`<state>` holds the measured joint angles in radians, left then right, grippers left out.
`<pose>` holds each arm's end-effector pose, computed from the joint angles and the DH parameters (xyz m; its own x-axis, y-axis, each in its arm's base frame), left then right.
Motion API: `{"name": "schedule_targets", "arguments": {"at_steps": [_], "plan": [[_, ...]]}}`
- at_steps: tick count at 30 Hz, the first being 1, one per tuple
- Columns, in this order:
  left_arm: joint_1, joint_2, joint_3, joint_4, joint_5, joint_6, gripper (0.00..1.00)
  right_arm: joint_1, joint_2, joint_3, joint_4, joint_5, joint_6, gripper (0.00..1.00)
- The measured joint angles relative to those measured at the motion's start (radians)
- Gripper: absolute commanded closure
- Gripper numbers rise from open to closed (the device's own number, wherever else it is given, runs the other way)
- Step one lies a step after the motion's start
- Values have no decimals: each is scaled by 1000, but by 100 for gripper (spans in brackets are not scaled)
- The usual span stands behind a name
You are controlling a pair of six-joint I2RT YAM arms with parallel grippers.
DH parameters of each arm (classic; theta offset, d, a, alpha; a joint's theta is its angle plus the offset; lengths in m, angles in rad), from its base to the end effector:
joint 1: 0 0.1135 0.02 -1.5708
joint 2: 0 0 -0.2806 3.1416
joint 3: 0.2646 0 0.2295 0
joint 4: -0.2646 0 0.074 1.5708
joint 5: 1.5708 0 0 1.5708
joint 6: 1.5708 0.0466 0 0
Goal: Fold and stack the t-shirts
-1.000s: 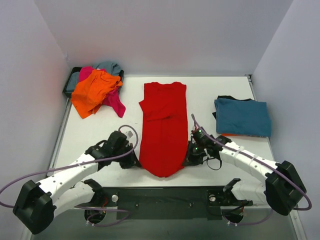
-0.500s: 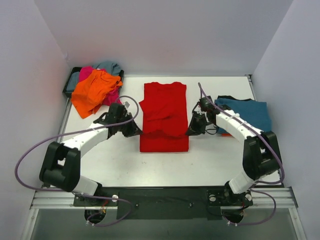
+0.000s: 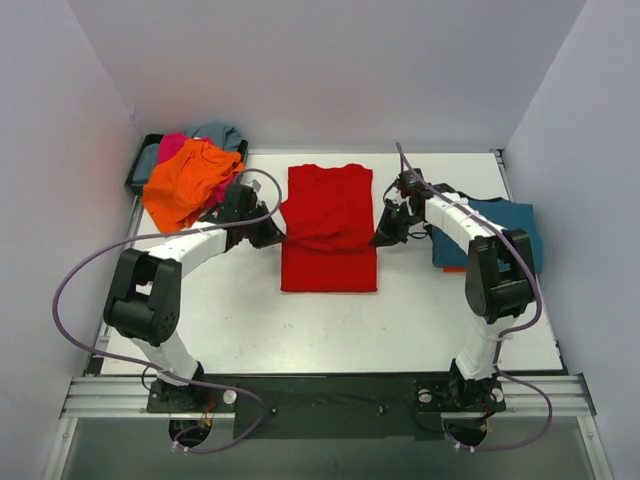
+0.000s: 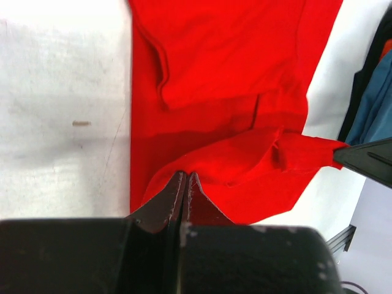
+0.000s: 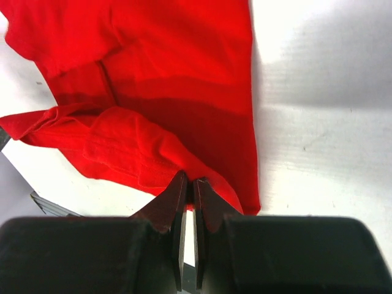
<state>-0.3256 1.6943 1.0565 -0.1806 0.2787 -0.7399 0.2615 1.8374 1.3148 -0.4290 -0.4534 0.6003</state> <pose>0.3270 -0.1239 0.2216 -0.8383 -0.4011 -0.3693 -0.1077 0.7858 -0.6091 0.3648 0.1188 0.2313 -0.9191 0.2797 -0.2774 0.0500 0.7813 0.6222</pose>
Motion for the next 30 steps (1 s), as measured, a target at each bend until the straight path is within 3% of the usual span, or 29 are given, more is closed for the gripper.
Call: {"name": "schedule_targets", "arguments": {"at_steps": [15, 17, 18, 19, 20, 22, 26, 30], "plan": [[31, 190, 179, 28, 16, -2, 100, -37, 174, 223, -11, 3, 12, 100], [33, 218, 205, 29, 21, -3, 100, -40, 196, 236, -14, 3, 16, 92], [34, 227, 213, 33, 21, -4, 89, -41, 208, 246, -18, 3, 19, 76], [35, 233, 217, 39, 24, -5, 72, -45, 221, 256, -19, 4, 21, 66], [35, 235, 218, 46, 27, -5, 50, -46, 233, 266, -19, 4, 24, 53], [38, 236, 218, 68, 41, -4, 40, -47, 246, 275, -18, 10, 29, 48], [46, 234, 216, 111, 50, -3, 32, -47, 229, 254, -2, 40, 23, 48], [50, 156, 124, 134, 42, 12, 33, -43, 98, 86, 28, 86, 20, 50]]}}
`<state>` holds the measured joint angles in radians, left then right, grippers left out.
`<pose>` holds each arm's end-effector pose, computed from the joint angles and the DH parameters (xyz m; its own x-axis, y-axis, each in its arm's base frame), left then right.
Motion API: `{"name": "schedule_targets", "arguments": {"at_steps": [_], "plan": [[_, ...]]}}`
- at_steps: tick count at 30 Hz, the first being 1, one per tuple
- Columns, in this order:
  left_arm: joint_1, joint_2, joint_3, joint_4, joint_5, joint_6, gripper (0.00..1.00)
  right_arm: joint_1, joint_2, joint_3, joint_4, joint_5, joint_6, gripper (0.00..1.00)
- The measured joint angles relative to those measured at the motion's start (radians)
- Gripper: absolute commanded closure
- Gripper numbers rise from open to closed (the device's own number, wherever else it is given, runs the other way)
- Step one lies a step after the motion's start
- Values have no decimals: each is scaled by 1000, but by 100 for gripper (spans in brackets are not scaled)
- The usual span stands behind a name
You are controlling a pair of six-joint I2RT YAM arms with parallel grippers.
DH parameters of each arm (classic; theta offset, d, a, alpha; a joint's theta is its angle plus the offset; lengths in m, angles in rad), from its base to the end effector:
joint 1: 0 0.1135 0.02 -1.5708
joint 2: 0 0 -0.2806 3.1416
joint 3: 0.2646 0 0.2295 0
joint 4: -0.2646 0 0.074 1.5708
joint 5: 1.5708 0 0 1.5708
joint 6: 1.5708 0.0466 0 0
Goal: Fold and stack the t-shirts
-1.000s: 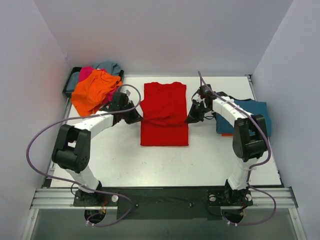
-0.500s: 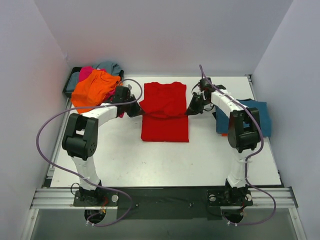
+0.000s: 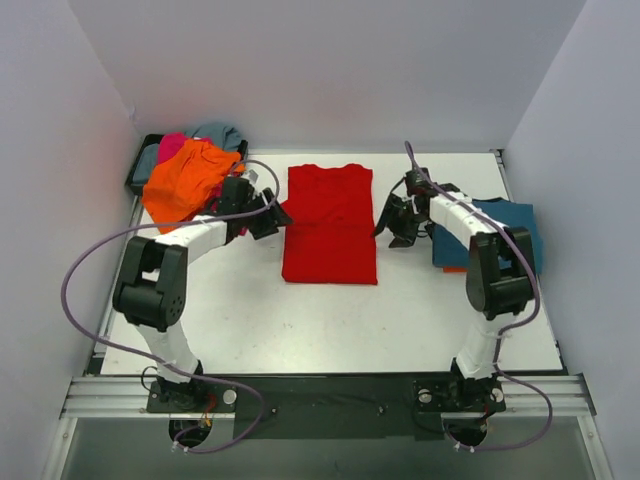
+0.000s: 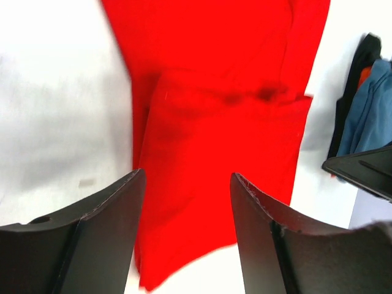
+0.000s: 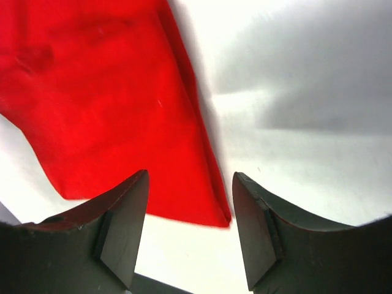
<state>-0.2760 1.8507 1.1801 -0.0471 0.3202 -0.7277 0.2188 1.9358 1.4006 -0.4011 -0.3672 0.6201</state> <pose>0.3784 -0.1224 0.2148 -0.7963 -0.4306 -0.4248 -0.0574 0.7529 -0.6556 0.3975 0.1055 0.2196 -0.8782 0.3604 -0.3144 0.1229 0.8055 0.5798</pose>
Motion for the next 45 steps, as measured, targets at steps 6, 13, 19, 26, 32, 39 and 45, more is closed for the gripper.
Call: {"name": "schedule_targets", "arguments": {"at_steps": [6, 13, 19, 26, 32, 39, 45], "plan": [[-17, -235, -242, -10, -13, 9, 38, 33, -237, -267, 39, 19, -16, 57], [-80, -331, -425, -13, -6, 4, 45, 99, -262, -421, 69, 7, -18, 67], [-82, -315, -446, -5, 3, 3, 47, 103, -232, -428, 100, 4, -16, 70], [-82, -247, -446, 11, 24, -1, 50, 103, -189, -426, 128, -14, -11, 74], [-82, -244, -448, 19, 30, -2, 50, 104, -172, -430, 167, -44, 4, 99], [-82, -219, -447, 54, 50, -13, 56, 103, -171, -444, 189, -60, 12, 100], [-82, -177, -441, 90, 66, -29, 100, 104, -171, -444, 190, -61, 13, 100]]}}
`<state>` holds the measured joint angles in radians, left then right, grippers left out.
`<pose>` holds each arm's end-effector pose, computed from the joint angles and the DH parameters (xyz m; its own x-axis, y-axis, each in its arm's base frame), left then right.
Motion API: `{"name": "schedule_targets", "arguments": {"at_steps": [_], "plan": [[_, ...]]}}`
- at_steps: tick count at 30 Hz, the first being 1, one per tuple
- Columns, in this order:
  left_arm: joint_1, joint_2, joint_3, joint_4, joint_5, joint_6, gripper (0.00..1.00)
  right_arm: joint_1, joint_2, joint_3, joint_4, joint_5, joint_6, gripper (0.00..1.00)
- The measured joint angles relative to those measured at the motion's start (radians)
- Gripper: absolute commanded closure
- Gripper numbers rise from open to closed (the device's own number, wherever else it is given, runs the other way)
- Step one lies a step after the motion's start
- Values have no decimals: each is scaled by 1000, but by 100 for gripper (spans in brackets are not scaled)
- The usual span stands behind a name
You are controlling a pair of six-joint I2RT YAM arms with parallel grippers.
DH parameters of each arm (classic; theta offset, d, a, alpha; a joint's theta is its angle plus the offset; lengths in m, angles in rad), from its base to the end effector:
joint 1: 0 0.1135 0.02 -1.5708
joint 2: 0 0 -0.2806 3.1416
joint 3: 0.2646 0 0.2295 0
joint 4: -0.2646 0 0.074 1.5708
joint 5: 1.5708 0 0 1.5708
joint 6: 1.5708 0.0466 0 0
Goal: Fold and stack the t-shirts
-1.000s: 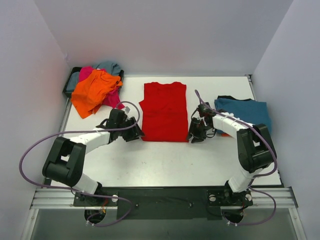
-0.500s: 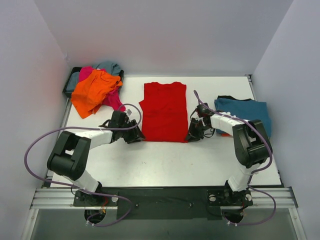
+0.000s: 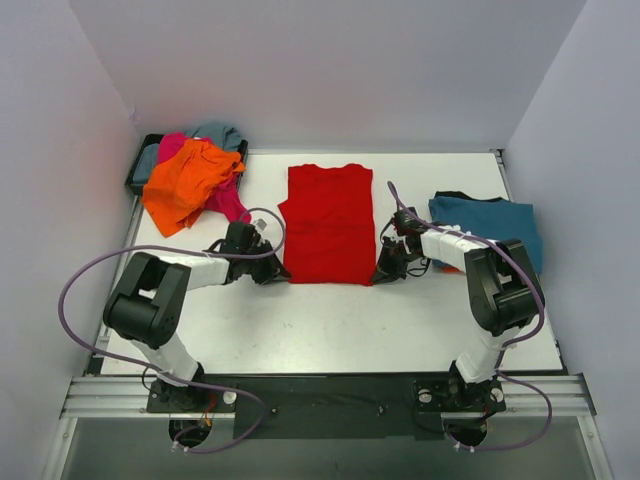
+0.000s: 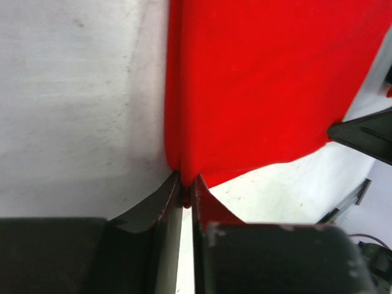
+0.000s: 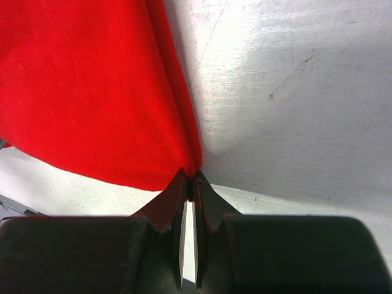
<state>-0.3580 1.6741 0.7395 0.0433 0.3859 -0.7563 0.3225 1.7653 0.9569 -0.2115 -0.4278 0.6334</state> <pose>0.2771 -0.1224 0.1589 -0.9047 -0.3403 -0.2562 -0.1027 0.7579 -0.6442 0.3083 0.1234 0.1709 -0.9440 0.2524 -0.2127 0.0799 0.7999 0.5947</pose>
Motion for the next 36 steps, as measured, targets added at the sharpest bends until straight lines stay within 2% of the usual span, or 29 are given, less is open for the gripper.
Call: {"name": "schedule_targets", "arguments": {"at_steps": [6, 10, 20, 25, 30, 36], "plan": [[-6, 18, 5, 21, 7, -4, 100, 0, -4, -1, -1, -3, 1, 100], [-65, -47, 23, -90, -86, 43, 100, 0, -55, -29, -11, -3, -4, 100], [-222, -412, -14, -372, -176, 77, 100, 7, -442, -179, -149, -12, -29, 100], [-270, -579, -12, -523, -177, 68, 100, 13, -603, -194, -260, -30, -30, 100], [-246, -603, 71, -613, -171, 67, 100, -7, -620, -81, -336, -40, -43, 100], [-81, -470, 210, -580, -101, 98, 100, -50, -438, 179, -357, -43, -62, 100]]}}
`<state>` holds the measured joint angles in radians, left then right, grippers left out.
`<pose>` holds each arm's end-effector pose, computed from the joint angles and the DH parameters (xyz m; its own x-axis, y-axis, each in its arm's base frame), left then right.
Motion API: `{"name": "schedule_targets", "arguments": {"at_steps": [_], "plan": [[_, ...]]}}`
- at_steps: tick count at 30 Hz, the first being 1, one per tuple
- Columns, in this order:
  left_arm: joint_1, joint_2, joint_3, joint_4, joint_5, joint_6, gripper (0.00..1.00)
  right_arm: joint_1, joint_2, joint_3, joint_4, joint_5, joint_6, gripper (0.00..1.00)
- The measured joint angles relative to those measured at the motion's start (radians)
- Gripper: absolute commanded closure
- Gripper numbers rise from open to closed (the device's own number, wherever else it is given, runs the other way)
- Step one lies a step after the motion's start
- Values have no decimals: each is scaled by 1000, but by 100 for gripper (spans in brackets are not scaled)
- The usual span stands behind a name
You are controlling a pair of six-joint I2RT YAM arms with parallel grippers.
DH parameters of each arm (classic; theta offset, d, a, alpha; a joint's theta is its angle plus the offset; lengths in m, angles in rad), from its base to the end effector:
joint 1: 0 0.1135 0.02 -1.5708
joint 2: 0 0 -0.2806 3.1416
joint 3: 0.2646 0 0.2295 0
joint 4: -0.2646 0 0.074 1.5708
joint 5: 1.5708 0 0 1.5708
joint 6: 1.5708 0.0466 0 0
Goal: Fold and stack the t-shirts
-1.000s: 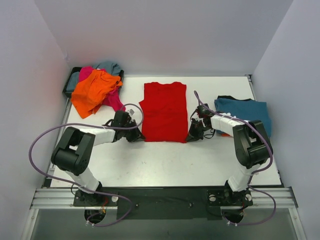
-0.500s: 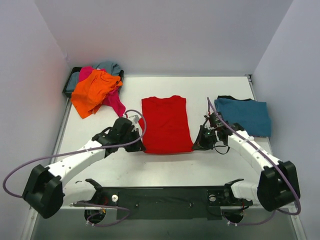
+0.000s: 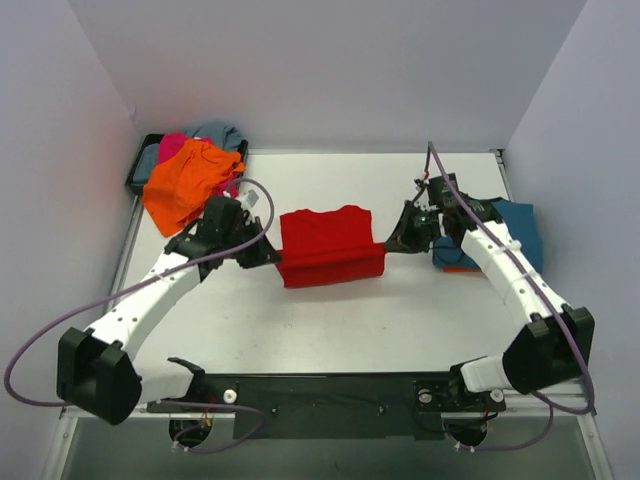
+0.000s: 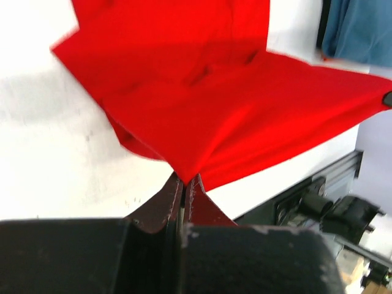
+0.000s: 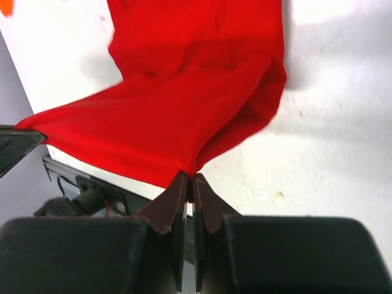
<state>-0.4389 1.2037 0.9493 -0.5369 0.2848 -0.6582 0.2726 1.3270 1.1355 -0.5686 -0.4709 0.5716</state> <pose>0.2047 -0.1105 0.2933 -0.8682 -0.2410 -0.4338 0.0702 0.8058 -0.5881 0.2494 0.0917 0.3230 -0.8592 0.2604 -0.4405 -0.1092 0.7477 0.6550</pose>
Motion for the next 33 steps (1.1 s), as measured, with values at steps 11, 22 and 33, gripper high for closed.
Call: {"name": "schedule_targets", "arguments": {"at_steps": [11, 22, 33], "plan": [[149, 418, 310, 94, 66, 47, 100, -43, 444, 421, 0, 21, 0, 100], [205, 807, 576, 215, 100, 21, 30, -86, 835, 794, -23, 18, 12, 40], [245, 863, 463, 434, 122, -5, 30, -127, 932, 642, 97, 56, -25, 50]]}}
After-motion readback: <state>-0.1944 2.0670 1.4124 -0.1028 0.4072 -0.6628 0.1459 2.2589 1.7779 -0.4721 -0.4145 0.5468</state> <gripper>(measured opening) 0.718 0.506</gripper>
